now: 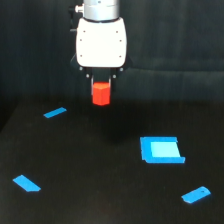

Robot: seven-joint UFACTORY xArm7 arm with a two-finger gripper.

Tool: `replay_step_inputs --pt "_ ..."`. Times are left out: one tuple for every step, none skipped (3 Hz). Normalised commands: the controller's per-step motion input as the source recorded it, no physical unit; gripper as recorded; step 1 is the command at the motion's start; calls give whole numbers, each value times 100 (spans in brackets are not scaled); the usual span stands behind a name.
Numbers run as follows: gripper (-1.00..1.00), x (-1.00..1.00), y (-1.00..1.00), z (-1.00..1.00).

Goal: Pick up the red object from the table

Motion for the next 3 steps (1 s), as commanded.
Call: replay_step_inputs --pt "-100 -16 -1 -1" --pt "-99 -5 -4 -2" --pt "-98 -5 -2 8"
